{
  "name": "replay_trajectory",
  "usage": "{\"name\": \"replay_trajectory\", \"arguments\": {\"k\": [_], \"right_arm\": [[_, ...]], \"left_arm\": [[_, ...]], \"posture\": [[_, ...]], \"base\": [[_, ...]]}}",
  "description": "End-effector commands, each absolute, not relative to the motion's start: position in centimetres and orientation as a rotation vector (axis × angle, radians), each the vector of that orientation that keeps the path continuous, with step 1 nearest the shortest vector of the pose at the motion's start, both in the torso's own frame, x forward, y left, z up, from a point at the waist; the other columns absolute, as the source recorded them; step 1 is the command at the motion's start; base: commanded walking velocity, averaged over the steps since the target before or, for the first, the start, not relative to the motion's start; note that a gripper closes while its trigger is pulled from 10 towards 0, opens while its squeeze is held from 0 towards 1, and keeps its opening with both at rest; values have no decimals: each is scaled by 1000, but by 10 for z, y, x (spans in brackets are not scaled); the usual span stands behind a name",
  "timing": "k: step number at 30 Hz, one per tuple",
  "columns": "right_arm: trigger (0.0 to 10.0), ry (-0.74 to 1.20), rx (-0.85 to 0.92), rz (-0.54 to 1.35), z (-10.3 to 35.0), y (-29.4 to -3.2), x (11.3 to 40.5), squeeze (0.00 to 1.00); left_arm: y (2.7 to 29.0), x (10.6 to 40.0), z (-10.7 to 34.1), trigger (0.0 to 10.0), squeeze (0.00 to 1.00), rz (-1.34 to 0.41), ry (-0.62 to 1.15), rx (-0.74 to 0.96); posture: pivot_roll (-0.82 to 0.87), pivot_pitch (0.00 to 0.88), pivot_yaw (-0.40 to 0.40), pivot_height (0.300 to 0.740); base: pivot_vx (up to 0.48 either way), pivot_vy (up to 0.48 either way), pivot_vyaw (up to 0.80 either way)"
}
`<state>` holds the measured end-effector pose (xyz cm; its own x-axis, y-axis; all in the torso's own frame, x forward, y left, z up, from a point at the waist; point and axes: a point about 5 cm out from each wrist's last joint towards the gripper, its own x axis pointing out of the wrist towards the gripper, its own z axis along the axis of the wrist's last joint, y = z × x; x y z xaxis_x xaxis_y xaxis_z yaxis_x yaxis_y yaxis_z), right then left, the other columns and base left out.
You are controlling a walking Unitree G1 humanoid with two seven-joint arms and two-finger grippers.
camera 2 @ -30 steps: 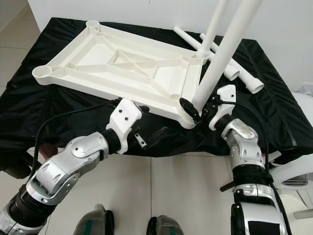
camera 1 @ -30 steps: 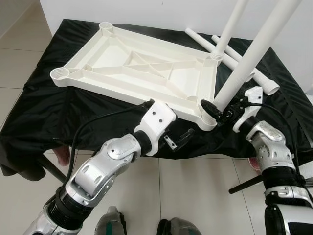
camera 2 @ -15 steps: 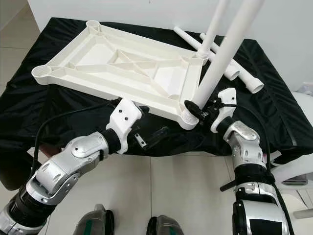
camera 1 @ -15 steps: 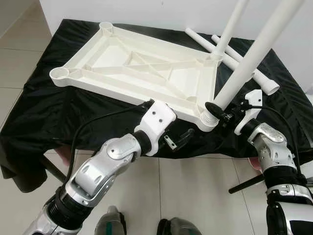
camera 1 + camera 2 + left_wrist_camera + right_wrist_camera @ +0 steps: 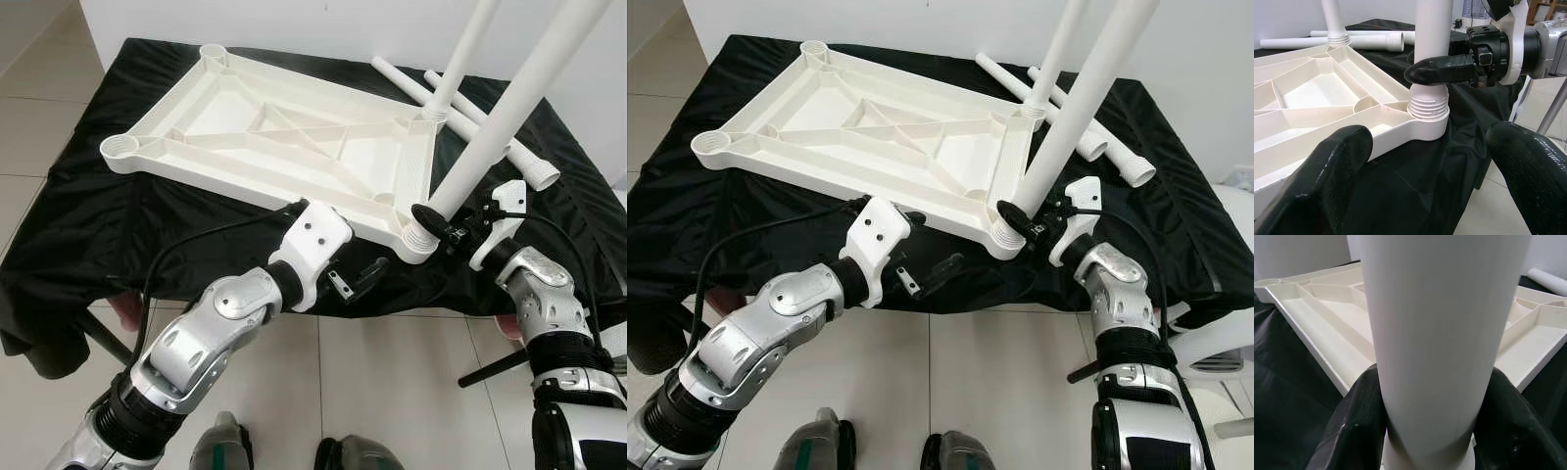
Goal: Building children table
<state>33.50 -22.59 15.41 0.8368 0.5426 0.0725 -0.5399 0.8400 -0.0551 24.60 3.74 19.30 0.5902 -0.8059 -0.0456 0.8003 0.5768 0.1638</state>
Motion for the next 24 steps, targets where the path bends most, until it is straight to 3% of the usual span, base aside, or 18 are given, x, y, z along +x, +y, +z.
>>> {"name": "replay_trajectory", "arguments": {"k": [1, 24], "right_arm": [[10000, -87, 14, 534, 149, -229, 332, 0], [10000, -192, 66, 126, 148, -198, 325, 0]], "left_arm": [[34, 241, 195, 10000, 0, -1034, -35, 177], [30, 238, 193, 10000, 0, -1050, -34, 173]], "posture": [[64, 77, -79, 740], [59, 55, -88, 740]], "base": [[0, 0, 0], [0, 0, 0]]}}
